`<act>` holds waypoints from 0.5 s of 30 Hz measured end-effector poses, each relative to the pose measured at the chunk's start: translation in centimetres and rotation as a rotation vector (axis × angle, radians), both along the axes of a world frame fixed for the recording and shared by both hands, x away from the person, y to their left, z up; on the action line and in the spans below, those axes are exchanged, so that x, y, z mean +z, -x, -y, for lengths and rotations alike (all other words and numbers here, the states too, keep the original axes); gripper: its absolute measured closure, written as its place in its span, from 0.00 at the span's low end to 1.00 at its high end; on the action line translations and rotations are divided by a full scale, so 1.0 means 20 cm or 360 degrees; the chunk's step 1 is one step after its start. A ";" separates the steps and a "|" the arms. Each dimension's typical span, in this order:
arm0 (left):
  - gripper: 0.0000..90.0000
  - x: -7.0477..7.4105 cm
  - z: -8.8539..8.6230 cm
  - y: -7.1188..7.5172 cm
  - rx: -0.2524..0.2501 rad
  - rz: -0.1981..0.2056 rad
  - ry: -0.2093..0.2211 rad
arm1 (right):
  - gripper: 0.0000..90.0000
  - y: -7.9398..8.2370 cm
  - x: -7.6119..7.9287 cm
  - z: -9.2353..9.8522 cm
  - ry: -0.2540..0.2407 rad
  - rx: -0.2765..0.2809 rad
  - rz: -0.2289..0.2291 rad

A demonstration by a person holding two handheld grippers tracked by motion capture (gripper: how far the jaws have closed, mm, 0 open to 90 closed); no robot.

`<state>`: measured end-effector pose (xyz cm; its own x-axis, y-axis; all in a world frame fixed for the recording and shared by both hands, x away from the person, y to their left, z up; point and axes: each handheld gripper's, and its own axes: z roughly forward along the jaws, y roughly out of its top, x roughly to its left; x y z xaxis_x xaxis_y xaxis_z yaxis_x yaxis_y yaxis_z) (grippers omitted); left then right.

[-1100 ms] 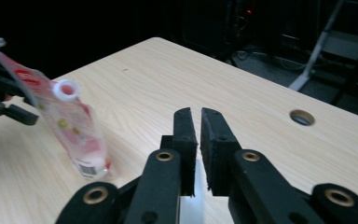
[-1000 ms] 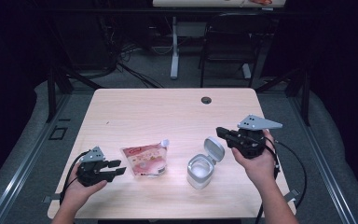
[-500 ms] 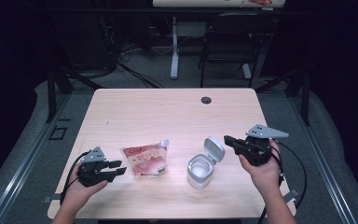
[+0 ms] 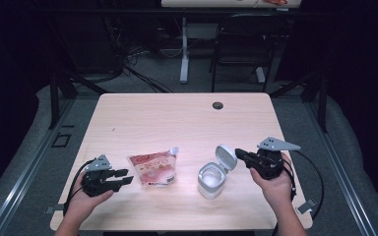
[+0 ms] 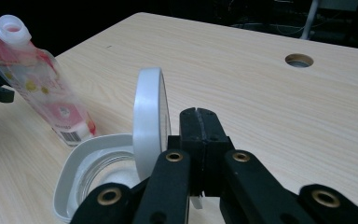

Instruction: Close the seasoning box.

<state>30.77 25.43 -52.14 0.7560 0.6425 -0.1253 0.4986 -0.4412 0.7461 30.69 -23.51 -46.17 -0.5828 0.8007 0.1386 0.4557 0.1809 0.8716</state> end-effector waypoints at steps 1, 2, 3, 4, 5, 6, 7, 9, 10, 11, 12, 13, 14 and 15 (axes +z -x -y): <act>0.68 0.00 0.00 0.00 0.0000 0.0002 -0.0001 | 1.00 0.00 -0.01 -0.01 -0.0020 -0.0003 0.0002; 0.68 0.00 0.00 0.00 -0.0001 0.0001 -0.0001 | 1.00 0.00 -0.01 -0.01 -0.0008 0.0006 -0.0003; 0.68 0.00 0.00 0.00 -0.0002 0.0001 -0.0001 | 1.00 0.01 -0.01 -0.01 -0.0011 0.0011 0.0000; 0.68 0.00 0.00 0.00 -0.0001 0.0001 -0.0003 | 1.00 0.01 -0.01 -0.02 -0.0020 0.0013 0.0003; 0.68 0.00 0.00 0.00 -0.0001 0.0000 -0.0003 | 1.00 0.02 -0.01 -0.03 -0.0009 0.0026 0.0004; 0.68 0.00 0.00 0.00 0.0001 0.0000 -0.0001 | 1.00 0.02 -0.01 -0.03 -0.0006 0.0031 0.0006; 0.68 0.00 0.00 0.00 0.0008 -0.0001 0.0004 | 1.00 0.02 -0.01 -0.04 -0.0017 0.0036 0.0009; 0.68 0.00 0.00 0.00 0.0009 -0.0001 0.0004 | 1.00 0.03 -0.01 -0.06 -0.0014 0.0059 0.0019; 0.68 0.00 -0.01 0.00 0.0009 0.0000 0.0004 | 1.00 0.04 0.00 -0.06 -0.0010 0.0064 0.0020; 0.68 0.00 -0.01 0.00 0.0007 -0.0001 0.0001 | 1.00 0.04 0.00 -0.07 -0.0016 0.0070 0.0024; 0.68 0.00 -0.01 0.00 0.0009 0.0000 0.0003 | 1.00 0.04 0.00 -0.08 -0.0022 0.0080 0.0028; 0.68 0.00 -0.01 0.00 0.0010 0.0002 0.0005 | 1.00 0.05 0.00 -0.09 -0.0018 0.0089 0.0024; 0.68 0.00 -0.01 0.00 0.0010 0.0001 0.0007 | 1.00 0.06 0.00 -0.10 -0.0012 0.0102 0.0025; 0.68 0.00 -0.01 0.00 0.0010 0.0001 0.0007 | 1.00 0.06 0.00 -0.10 -0.0012 0.0102 0.0025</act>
